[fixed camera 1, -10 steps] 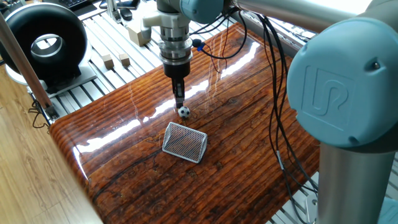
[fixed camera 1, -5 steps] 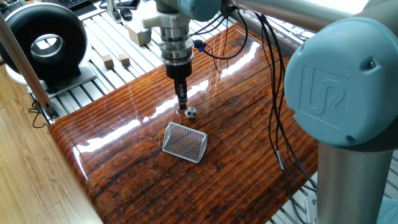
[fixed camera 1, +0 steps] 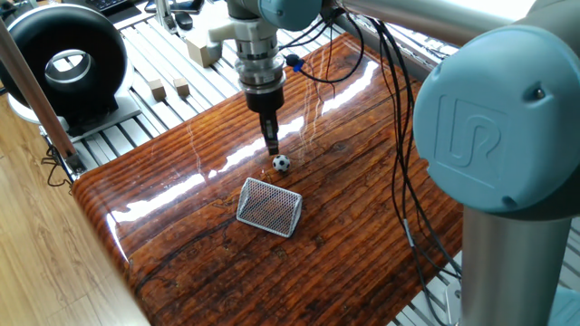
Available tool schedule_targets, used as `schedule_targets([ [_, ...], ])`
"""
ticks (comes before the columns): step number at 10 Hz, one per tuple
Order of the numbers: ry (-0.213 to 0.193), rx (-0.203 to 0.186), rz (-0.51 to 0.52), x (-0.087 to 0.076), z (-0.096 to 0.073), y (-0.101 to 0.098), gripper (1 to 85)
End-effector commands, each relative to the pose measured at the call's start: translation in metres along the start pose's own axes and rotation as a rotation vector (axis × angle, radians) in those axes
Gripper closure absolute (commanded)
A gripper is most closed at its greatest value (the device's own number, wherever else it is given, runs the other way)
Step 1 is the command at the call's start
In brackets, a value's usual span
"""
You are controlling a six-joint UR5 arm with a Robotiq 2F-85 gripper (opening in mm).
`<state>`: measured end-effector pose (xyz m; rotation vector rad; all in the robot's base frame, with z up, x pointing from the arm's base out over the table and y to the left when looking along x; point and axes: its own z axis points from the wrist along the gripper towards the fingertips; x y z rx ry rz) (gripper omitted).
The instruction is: Push the soccer ball into the goal
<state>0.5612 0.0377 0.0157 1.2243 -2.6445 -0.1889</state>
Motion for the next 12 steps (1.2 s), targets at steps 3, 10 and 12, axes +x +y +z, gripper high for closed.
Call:
schedule_targets([
  [3, -0.012, 0.034, 0.130, 0.019, -0.007, -0.020, 84.7],
  [10, -0.074, -0.019, 0.205, -0.008, 0.013, 0.013, 84.7],
  [12, -0.070, -0.013, 0.211, -0.007, 0.011, 0.011, 84.7],
])
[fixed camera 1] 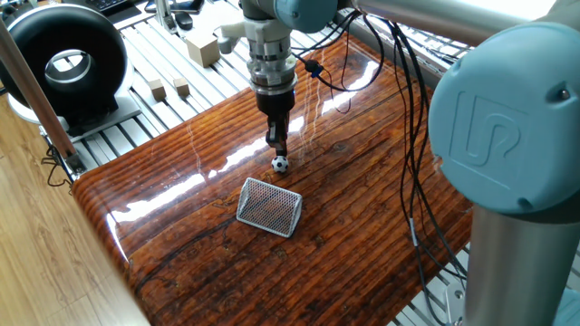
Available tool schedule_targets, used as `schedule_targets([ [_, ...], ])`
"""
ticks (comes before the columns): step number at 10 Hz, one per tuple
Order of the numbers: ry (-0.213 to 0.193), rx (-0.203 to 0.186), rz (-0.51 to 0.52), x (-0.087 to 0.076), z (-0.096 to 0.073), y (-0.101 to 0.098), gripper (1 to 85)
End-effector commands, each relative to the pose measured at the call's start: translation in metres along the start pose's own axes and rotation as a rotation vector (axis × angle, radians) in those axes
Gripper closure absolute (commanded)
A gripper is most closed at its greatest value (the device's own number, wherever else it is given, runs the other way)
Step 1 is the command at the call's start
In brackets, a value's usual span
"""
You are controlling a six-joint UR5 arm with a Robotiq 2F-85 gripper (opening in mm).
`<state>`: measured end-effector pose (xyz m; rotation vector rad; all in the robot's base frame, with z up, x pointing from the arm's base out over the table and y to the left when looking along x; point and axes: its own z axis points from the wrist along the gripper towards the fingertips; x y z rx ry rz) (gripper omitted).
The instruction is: Push the soccer ball into the goal
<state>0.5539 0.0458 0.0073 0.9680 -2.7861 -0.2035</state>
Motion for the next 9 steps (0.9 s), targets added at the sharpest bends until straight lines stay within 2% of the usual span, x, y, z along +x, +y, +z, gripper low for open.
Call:
schedule_targets([
  [1, -0.016, -0.012, 0.021, -0.004, 0.001, 0.005, 84.7],
  [4, -0.001, 0.016, 0.023, 0.000, -0.001, -0.002, 84.7],
  [5, 0.001, 0.038, 0.024, 0.000, -0.001, -0.008, 84.7],
  [9, 0.007, 0.044, 0.046, 0.003, -0.003, -0.009, 84.7],
])
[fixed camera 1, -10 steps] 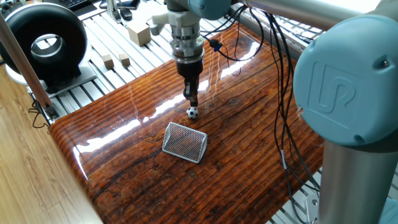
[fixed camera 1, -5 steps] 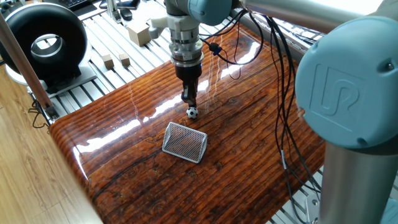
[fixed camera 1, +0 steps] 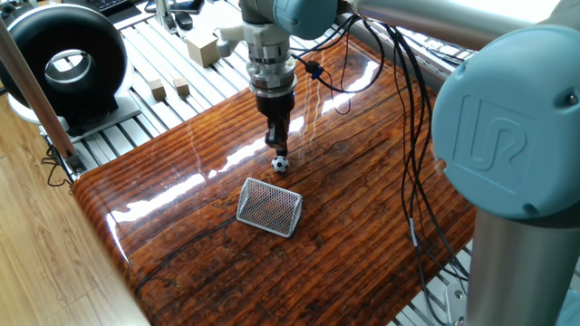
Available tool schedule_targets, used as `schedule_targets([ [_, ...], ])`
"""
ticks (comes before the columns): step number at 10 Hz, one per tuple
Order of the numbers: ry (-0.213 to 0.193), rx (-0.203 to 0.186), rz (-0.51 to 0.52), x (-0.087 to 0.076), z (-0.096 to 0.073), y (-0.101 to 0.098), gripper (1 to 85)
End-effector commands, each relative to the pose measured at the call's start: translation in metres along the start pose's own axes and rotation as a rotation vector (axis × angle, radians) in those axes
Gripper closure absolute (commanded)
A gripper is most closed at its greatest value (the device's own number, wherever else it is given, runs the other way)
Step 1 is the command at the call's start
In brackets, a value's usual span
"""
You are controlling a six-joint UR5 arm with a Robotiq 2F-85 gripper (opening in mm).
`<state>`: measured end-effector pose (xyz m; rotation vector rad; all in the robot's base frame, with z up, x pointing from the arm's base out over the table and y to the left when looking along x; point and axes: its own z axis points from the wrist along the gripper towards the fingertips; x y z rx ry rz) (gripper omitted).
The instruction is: Push the soccer ball into the goal
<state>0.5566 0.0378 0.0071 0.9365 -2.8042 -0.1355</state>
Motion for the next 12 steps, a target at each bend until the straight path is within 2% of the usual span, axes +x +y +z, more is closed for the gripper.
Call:
schedule_targets([
  [1, -0.001, 0.006, 0.028, 0.000, -0.002, -0.002, 84.7],
  [2, -0.006, -0.015, 0.048, 0.000, -0.002, 0.005, 84.7],
  [3, -0.003, -0.103, 0.096, 0.000, -0.001, 0.029, 84.7],
  [4, -0.013, -0.235, 0.152, -0.005, -0.004, 0.064, 84.7],
  [5, 0.011, -0.357, 0.235, -0.005, -0.012, 0.097, 84.7],
  [6, 0.056, -0.427, 0.345, -0.004, -0.022, 0.120, 84.7],
  [7, 0.090, -0.427, 0.373, 0.000, -0.027, 0.122, 84.7],
  [8, 0.119, -0.341, 0.315, 0.013, -0.025, 0.100, 84.7],
  [9, 0.118, -0.276, 0.256, 0.017, -0.024, 0.082, 84.7],
  [11, 0.098, -0.283, 0.250, 0.012, -0.025, 0.085, 84.7],
  [12, 0.104, -0.263, 0.244, 0.014, -0.023, 0.080, 84.7],
])
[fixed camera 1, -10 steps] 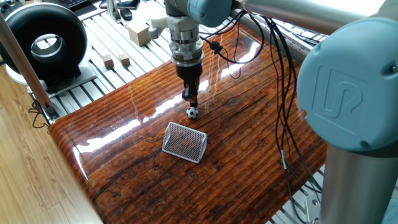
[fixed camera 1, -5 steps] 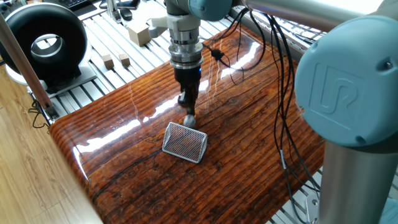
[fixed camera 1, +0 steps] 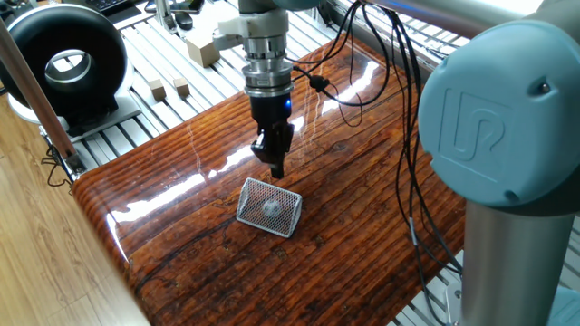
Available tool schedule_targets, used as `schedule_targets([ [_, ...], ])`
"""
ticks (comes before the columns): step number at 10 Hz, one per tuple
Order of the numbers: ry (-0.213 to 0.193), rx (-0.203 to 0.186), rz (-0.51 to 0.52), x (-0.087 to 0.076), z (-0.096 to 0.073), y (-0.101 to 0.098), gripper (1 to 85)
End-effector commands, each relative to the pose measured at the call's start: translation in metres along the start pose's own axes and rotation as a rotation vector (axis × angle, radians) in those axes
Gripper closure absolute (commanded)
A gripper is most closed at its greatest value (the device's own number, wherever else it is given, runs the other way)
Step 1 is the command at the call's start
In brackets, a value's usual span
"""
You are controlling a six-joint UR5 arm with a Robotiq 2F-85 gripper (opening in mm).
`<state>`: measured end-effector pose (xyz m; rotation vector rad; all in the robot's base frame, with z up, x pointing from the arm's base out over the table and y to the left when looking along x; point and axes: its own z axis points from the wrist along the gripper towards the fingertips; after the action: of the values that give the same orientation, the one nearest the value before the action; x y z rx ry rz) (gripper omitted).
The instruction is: Push the soccer ball into the goal
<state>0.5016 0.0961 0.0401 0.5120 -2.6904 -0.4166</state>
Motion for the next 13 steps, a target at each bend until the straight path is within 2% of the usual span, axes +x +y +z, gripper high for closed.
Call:
schedule_targets([
  [1, 0.008, 0.024, -0.004, 0.002, -0.004, -0.004, 84.7],
  [4, 0.006, 0.020, -0.012, 0.002, -0.005, -0.004, 84.7],
  [7, 0.006, 0.050, -0.015, 0.001, -0.005, -0.013, 84.7],
  [10, 0.018, 0.076, -0.029, 0.005, -0.012, -0.025, 84.7],
  [12, 0.016, 0.071, -0.033, 0.004, -0.016, -0.027, 84.7],
  [13, -0.002, 0.072, -0.015, 0.001, -0.020, -0.028, 84.7],
])
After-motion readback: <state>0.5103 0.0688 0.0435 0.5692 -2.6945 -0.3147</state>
